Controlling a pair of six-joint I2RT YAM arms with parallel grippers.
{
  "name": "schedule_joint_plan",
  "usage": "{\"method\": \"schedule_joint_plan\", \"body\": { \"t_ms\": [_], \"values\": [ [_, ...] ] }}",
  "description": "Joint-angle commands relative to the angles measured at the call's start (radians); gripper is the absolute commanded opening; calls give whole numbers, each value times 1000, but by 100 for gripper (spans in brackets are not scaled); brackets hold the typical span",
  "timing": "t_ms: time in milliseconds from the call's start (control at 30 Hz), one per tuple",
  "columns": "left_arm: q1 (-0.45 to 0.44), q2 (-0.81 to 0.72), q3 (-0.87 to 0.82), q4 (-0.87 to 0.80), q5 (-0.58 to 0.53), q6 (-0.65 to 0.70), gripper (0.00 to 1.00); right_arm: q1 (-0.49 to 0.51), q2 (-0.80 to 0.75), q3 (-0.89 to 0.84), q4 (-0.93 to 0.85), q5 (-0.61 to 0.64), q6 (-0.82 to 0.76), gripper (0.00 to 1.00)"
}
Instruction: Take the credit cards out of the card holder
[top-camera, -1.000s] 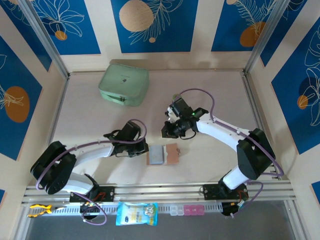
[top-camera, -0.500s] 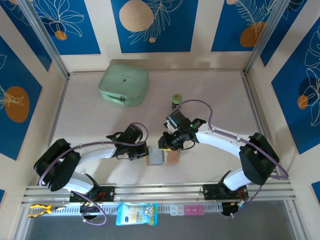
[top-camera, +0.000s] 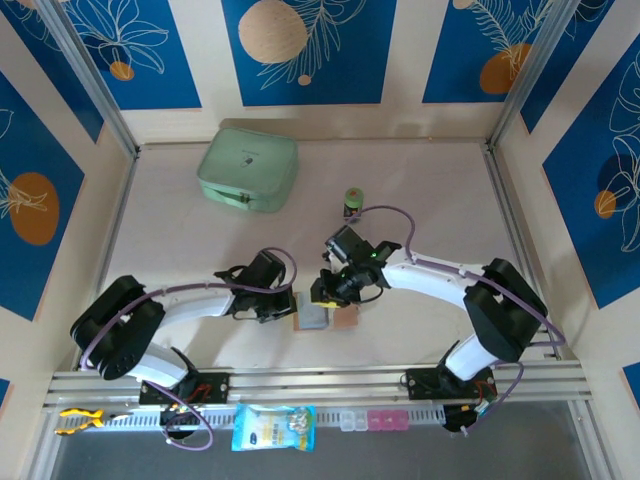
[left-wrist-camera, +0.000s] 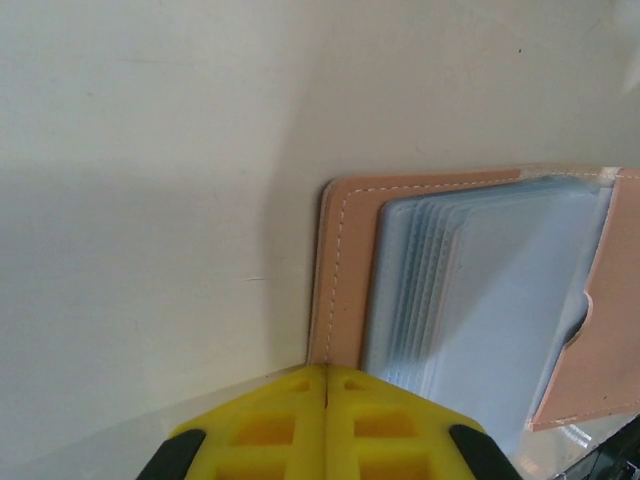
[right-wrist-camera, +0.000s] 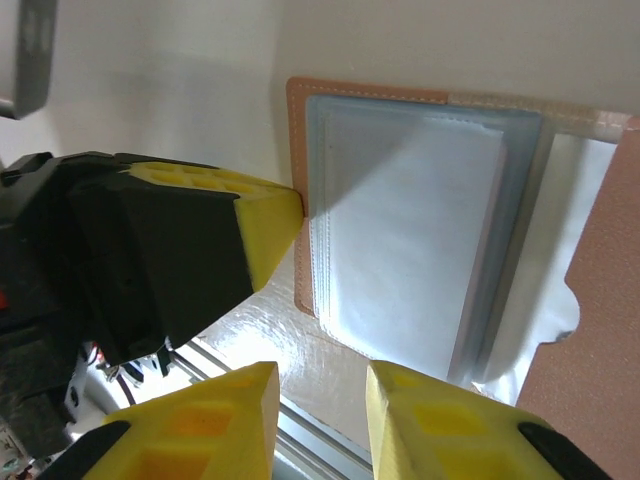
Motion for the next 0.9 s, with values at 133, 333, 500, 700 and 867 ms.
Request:
{"method": "schedule_joint_plan", "body": {
  "t_ms": [133,333,500,700,867],
  "values": [
    [-5,-7,16,-102,-78,21,0,23,59,21,-4,-7,23,32],
    [-5,-7,15,-102,-77,26,0,32,96,27,9,4,23,31],
    [-6,-2,14,-100,-77,24,0,35,111,25,29,14,20,31],
    [-5,0,15,-99,-77,25,0,31,125,26,5,54,-5,29],
    [-5,-2,15,-104,-80,26,0,24,128,15,4,54,-14,29]
  ]
}}
